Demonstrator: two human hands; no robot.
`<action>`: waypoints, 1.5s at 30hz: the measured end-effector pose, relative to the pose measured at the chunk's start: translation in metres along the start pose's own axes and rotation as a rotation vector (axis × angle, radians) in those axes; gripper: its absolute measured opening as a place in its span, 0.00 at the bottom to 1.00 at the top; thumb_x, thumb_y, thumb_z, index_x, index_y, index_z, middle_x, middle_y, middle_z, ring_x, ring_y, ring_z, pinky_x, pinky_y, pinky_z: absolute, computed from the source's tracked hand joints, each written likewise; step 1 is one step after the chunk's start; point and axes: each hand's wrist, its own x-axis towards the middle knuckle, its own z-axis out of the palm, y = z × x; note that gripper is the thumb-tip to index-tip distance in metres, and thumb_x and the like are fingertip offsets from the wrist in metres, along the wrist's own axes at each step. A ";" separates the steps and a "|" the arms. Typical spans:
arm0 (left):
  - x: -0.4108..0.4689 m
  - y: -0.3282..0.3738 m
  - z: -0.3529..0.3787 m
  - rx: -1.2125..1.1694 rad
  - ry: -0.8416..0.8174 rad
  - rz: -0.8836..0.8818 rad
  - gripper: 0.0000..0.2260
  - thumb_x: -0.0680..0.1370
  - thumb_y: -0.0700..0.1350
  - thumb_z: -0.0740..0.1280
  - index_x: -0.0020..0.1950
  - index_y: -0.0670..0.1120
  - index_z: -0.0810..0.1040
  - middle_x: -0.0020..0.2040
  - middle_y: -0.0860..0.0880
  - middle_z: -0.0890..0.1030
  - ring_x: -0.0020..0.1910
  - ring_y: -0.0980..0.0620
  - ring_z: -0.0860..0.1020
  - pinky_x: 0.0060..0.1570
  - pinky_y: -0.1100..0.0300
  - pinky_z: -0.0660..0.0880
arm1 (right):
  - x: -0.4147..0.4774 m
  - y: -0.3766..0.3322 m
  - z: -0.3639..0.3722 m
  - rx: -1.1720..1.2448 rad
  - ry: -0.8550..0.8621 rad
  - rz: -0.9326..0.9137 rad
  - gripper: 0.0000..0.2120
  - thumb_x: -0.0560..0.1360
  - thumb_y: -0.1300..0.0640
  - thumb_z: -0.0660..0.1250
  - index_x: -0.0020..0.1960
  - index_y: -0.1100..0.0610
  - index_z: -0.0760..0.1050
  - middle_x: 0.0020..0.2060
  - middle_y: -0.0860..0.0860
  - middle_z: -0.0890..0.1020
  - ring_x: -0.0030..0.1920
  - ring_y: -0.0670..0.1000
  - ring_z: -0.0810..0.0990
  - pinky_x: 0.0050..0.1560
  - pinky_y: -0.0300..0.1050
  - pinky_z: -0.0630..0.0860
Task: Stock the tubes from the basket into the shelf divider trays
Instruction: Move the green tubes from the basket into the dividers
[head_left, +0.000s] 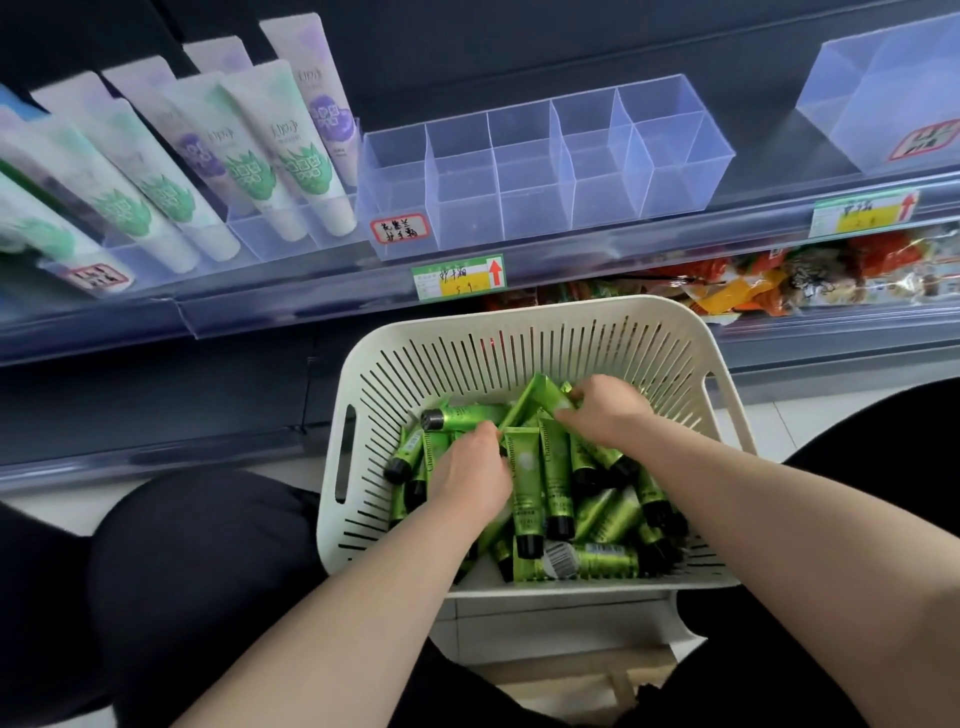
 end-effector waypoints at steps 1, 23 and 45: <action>0.001 0.002 -0.001 0.003 -0.006 -0.012 0.10 0.79 0.45 0.65 0.59 0.46 0.71 0.43 0.50 0.78 0.39 0.51 0.78 0.36 0.54 0.77 | -0.003 -0.003 -0.004 -0.021 0.009 -0.049 0.18 0.74 0.43 0.65 0.56 0.55 0.76 0.49 0.53 0.81 0.47 0.54 0.78 0.46 0.46 0.75; 0.003 0.036 0.007 0.048 -0.202 -0.195 0.15 0.76 0.41 0.66 0.63 0.43 0.75 0.50 0.49 0.78 0.45 0.50 0.79 0.43 0.56 0.79 | -0.061 0.007 -0.079 -0.031 0.209 -0.389 0.17 0.78 0.56 0.60 0.66 0.51 0.67 0.41 0.50 0.78 0.37 0.53 0.77 0.39 0.48 0.76; 0.059 0.164 -0.244 -0.852 0.741 0.333 0.04 0.77 0.48 0.64 0.42 0.56 0.74 0.38 0.54 0.78 0.43 0.46 0.80 0.45 0.42 0.80 | -0.075 -0.031 -0.259 0.236 0.970 -0.478 0.12 0.78 0.59 0.59 0.61 0.50 0.68 0.44 0.46 0.75 0.43 0.56 0.74 0.37 0.46 0.64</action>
